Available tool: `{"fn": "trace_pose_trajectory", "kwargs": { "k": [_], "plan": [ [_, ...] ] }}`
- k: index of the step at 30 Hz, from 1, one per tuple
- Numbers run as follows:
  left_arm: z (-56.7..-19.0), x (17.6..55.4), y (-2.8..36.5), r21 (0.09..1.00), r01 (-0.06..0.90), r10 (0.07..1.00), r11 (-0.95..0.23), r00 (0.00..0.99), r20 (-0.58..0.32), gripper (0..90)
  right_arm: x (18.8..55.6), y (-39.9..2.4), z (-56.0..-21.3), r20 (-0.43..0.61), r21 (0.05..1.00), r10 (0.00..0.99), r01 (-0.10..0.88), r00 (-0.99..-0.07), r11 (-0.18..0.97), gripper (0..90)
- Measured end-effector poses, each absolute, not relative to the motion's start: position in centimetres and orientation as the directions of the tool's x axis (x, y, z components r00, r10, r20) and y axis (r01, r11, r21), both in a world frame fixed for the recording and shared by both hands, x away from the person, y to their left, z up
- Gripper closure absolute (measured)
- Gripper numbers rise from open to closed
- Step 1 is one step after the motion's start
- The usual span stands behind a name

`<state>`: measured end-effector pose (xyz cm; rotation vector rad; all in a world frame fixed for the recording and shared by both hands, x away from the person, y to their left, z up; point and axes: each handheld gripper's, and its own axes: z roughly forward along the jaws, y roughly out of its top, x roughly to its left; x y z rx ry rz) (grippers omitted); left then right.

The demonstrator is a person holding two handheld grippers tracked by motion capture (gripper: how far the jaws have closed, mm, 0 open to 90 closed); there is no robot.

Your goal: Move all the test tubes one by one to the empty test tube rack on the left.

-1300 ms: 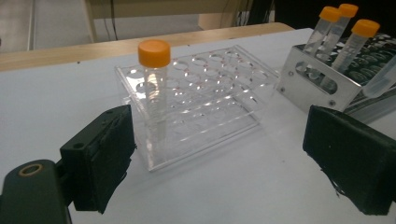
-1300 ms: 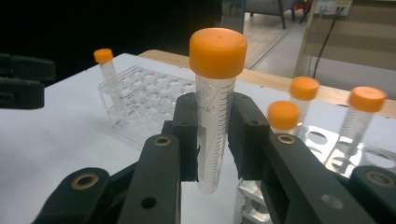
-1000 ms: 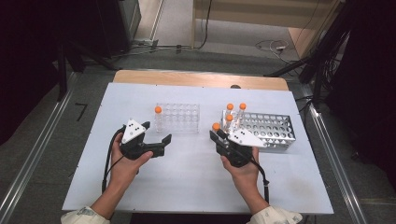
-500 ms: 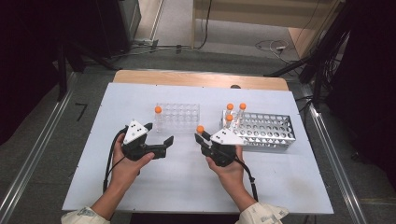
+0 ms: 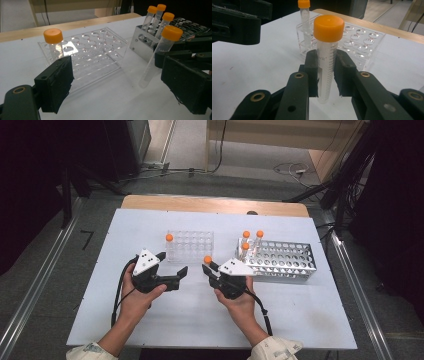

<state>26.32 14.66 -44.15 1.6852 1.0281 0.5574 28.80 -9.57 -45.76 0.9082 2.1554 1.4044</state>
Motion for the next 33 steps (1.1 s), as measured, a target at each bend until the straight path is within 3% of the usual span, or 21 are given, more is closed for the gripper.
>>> {"fn": "trace_pose_trajectory", "kwargs": {
  "k": [16, 33],
  "plan": [
    [-43.4, 26.1, 13.6, 0.934, 0.345, 0.808, -0.095, 0.575, -0.13, 19.8, 28.2, -7.0, -46.4, 0.006, 0.911, 0.666, 0.279, -0.746, 0.304, 71.6],
    [-43.5, 26.1, 12.9, 0.934, 0.339, 0.772, -0.112, 0.622, -0.133, 53.9, 27.4, -5.2, -46.5, 0.009, 0.914, 0.624, 0.259, -0.781, 0.312, 71.6]
  ]
}}
